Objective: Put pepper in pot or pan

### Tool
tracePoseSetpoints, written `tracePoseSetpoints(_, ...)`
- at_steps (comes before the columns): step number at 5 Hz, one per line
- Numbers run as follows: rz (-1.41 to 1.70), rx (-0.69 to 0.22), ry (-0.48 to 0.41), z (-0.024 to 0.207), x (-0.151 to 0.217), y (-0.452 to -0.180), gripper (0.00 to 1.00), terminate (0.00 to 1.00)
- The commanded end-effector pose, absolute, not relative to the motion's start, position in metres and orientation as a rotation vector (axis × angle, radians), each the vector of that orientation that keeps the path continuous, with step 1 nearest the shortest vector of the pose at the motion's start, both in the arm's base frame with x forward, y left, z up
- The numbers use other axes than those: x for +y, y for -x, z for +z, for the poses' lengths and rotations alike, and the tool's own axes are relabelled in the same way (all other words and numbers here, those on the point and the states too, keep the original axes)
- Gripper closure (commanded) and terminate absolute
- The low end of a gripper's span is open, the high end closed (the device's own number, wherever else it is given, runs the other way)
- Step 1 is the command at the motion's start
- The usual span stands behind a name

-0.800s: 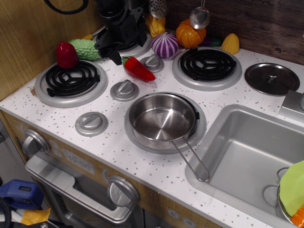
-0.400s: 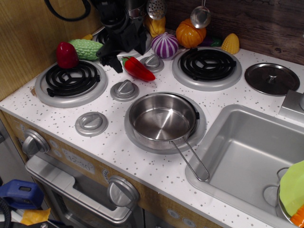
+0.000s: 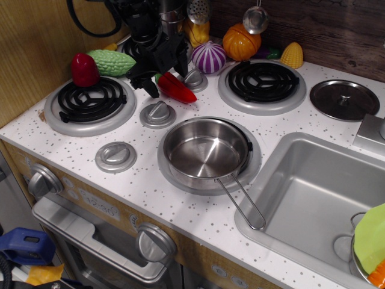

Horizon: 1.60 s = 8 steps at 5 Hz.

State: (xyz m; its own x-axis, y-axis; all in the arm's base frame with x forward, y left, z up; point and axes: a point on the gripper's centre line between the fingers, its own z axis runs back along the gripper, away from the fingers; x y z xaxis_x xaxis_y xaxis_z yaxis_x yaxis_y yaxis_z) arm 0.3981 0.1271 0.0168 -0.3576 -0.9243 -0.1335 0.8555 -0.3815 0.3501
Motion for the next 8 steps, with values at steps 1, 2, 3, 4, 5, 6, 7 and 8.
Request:
tracePoseSetpoints(1,-1.913,-0.284,-0.412,0.028,0.134,-0.403,1.00,0.00)
tracePoseSetpoints(2,-1.904,-0.304,-0.403,0.022,0.130,-0.402,1.00,0.00)
tracePoseSetpoints(3,-1.902,-0.312,-0.403,0.020,0.130,-0.402,1.00,0.00)
tracePoseSetpoints(4,-1.897,-0.335,-0.417,0.006,0.127,-0.401,1.00,0.00)
tracePoseSetpoints(5,-1.901,-0.351,-0.419,-0.001,0.128,-0.400,1.00,0.00)
tracePoseSetpoints(6,-1.897,-0.353,-0.420,-0.002,0.126,-0.402,1.00,0.00)
tracePoseSetpoints(7,-1.889,-0.278,-0.388,0.036,0.121,-0.400,1.00,0.00)
tracePoseSetpoints(8,-1.892,-0.212,-0.368,0.068,0.124,-0.391,1.00,0.00)
